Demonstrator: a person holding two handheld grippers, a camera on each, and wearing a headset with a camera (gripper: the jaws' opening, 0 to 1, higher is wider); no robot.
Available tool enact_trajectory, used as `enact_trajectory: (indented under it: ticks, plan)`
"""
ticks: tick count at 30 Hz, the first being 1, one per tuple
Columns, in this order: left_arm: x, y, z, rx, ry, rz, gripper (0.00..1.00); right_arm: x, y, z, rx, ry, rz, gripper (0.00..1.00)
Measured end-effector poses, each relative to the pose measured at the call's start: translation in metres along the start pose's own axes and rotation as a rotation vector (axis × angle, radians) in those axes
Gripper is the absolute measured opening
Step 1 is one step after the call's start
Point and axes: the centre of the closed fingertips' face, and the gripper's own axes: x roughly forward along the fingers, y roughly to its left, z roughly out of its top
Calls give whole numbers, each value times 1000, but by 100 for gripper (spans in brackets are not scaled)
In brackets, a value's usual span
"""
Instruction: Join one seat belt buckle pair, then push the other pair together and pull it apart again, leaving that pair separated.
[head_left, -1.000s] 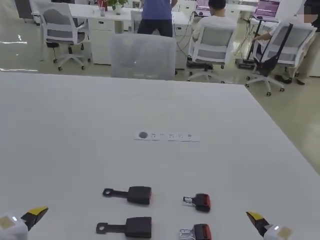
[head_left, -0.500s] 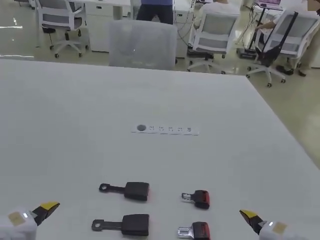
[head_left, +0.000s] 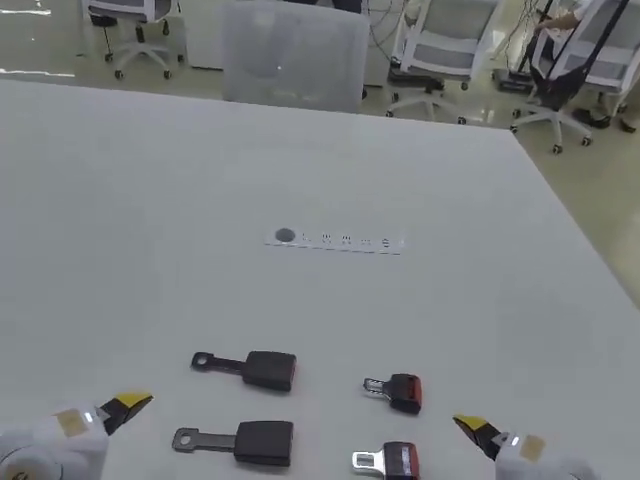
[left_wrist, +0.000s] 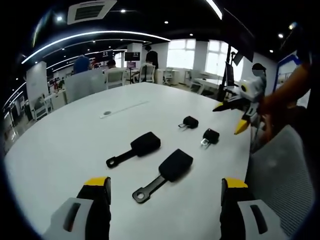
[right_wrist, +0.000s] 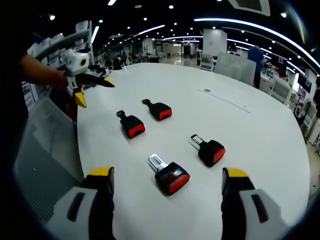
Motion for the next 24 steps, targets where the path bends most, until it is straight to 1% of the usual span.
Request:
enact_trajectory:
  ticks: [1,3,4,6,7,9,11,15,19,22,24]
  plan:
    - [3,-1,-1,3,7,-6,93,3,0,-3,4,11,15,88]
    - [9,-4,-1,10,22,-18,93,7,0,-4,-7,20,29,87]
    - [10,-4,-1,11,24,-19,93,7,0,-4,-8,21,32,87]
    - [15,-5,0,16,35,-32,93,11,0,-6,-13,28,54,87]
    - [17,-5,0,20,39,-36,93,13,1,-7,-27,37,67,86]
    - [22,-3,-2,23,47,-47,92,17,1,-10,-33,53,87,86]
    - [27,-3,-3,26,57,-62,91,21,2,-11,-41,62,107,86]
    - [36,-3,-6,57,85,-90,88,27,3,-13,-48,75,137,86]
    - [45,-4,-6,64,99,-115,88,31,4,-19,-63,99,173,85]
    - [53,-9,-7,90,112,-151,84,34,3,-22,-71,112,196,85]
    - [57,-10,-8,111,125,-161,83,36,1,-25,-81,124,210,84]
